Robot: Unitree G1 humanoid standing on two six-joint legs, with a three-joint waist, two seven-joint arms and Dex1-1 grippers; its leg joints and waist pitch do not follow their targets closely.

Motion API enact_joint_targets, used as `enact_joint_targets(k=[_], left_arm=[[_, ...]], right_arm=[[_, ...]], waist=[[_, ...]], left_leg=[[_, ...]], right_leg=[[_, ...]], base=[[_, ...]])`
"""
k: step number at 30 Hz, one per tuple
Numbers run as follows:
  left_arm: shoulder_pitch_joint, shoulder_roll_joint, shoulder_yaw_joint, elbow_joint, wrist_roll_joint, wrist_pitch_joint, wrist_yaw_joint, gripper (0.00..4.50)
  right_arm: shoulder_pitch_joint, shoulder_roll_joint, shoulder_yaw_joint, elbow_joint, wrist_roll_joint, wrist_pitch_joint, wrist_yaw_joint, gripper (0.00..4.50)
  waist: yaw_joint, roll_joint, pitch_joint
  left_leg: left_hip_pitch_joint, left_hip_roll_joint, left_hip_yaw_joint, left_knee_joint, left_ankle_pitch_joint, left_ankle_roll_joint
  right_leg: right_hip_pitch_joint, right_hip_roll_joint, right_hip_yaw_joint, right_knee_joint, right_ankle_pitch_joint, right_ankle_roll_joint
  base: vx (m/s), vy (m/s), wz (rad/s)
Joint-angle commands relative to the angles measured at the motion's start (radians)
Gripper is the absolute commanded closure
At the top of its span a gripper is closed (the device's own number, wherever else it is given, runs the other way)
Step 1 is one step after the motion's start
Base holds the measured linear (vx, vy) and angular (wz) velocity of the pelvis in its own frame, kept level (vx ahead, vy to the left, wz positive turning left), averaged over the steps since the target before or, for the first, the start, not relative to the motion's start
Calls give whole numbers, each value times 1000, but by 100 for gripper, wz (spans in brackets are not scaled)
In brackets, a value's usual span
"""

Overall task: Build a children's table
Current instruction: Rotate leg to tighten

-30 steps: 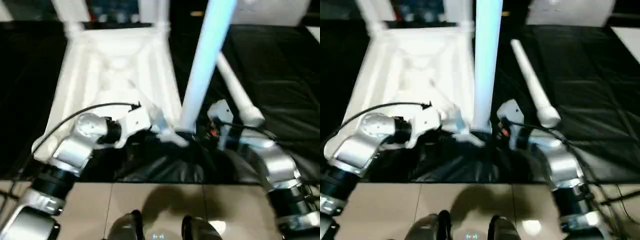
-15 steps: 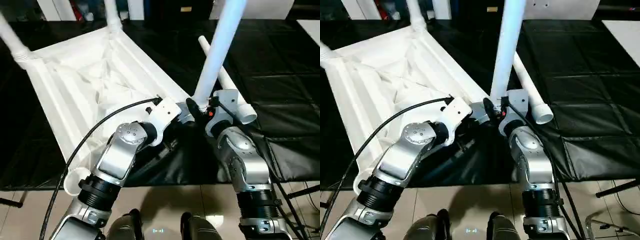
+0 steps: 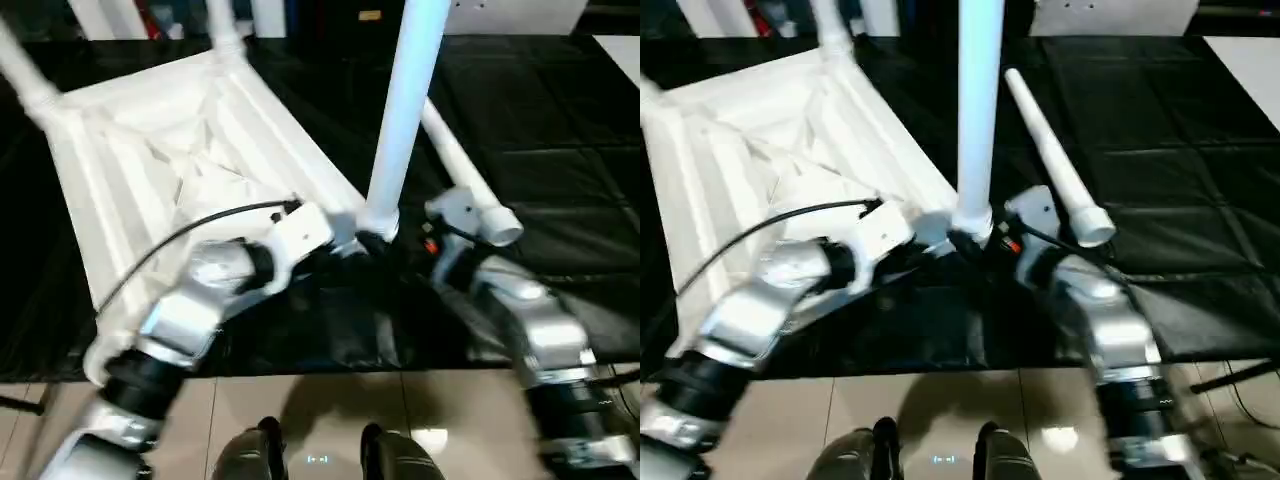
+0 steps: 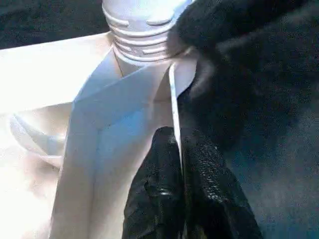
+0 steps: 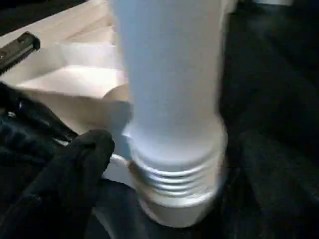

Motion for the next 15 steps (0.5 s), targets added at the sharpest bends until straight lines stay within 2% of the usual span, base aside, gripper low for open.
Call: enact_joint_targets(k=[1, 4, 8, 11, 15], left_arm=[[11, 25, -52, 20, 0, -61, -84, 450], [2, 90, -81, 57, -10, -138, -191, 450], [-4, 117, -102, 67, -21, -176, -251, 450], [-23, 144, -137, 104, -11, -255, -321, 450], [-41, 147, -152, 133, -6, -292, -351, 450]], right_arm=[[-6, -26, 13, 6, 18, -13, 70, 4], [-24, -101, 54, 30, 4, -61, 190, 4], [-41, -129, 74, 47, 17, -78, 267, 4], [-73, -151, 100, 83, 25, -93, 363, 4], [-103, -149, 115, 121, 28, -111, 401, 40]], waist=[[1, -1, -85], [7, -1, -88], [15, -3, -86], [19, -7, -88], [22, -5, -90]], left_leg=[[43, 84, -37, -48, -114, 120], [45, 85, -36, -47, -126, 110], [43, 85, -35, -46, -158, 98], [45, 87, -35, -45, -165, 95], [47, 88, -35, -45, -167, 85]], right_leg=[[44, -87, 41, -45, -15, -296], [45, -88, 41, -43, -32, -298], [43, -92, 42, -44, -80, -303], [41, -91, 42, -46, -118, -300], [40, -92, 41, -43, -126, -304]], base=[[0, 0, 0], [0, 0, 0], [0, 0, 0], [0, 0, 0], [0, 0, 0]])
